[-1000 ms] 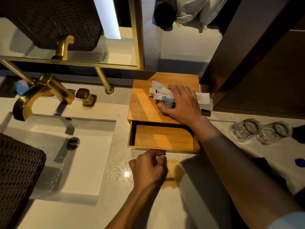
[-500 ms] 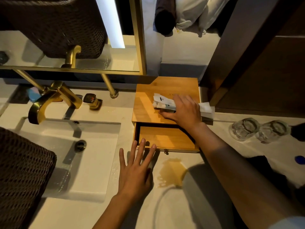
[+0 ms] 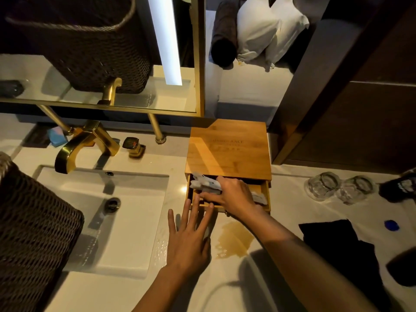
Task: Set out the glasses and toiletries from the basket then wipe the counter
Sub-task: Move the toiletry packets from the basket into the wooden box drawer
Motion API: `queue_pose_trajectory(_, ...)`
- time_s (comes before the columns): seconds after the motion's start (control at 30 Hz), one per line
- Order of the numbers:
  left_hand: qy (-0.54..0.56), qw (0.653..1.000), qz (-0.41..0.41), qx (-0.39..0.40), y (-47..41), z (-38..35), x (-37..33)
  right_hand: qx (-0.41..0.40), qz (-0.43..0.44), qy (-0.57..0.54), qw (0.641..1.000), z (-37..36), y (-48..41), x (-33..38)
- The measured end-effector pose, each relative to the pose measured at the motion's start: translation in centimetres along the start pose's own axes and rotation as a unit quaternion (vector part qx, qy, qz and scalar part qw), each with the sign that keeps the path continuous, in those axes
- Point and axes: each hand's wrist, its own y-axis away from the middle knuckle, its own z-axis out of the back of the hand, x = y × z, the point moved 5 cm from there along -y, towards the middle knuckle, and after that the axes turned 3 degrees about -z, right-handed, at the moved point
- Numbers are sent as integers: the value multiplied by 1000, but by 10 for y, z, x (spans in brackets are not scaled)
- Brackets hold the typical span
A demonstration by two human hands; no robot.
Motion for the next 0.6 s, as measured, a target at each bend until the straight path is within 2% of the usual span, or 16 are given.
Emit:
queue_pose_trajectory(0.2,-5,1000,-5,27,-1,4,2,131,3,53,990,-10,-10,-5)
queue_pose_trajectory(0.3,12,999,-15,30,-1,9,3,174,-16,-60,983,-4,-3,-6)
queue_pose_trajectory(0.4,27,999,-35,16,-7,18,5,165,17,-105,981,11,14,-9)
queue_pose_trajectory(0.5,8,998,-56,21,-18,23,2,124,-4,-49,991,22,48,-25)
queue_pose_trajectory(0.6,-5,997,-66,41,-34,24,-4,164,-21,-6,986,15,77,-34)
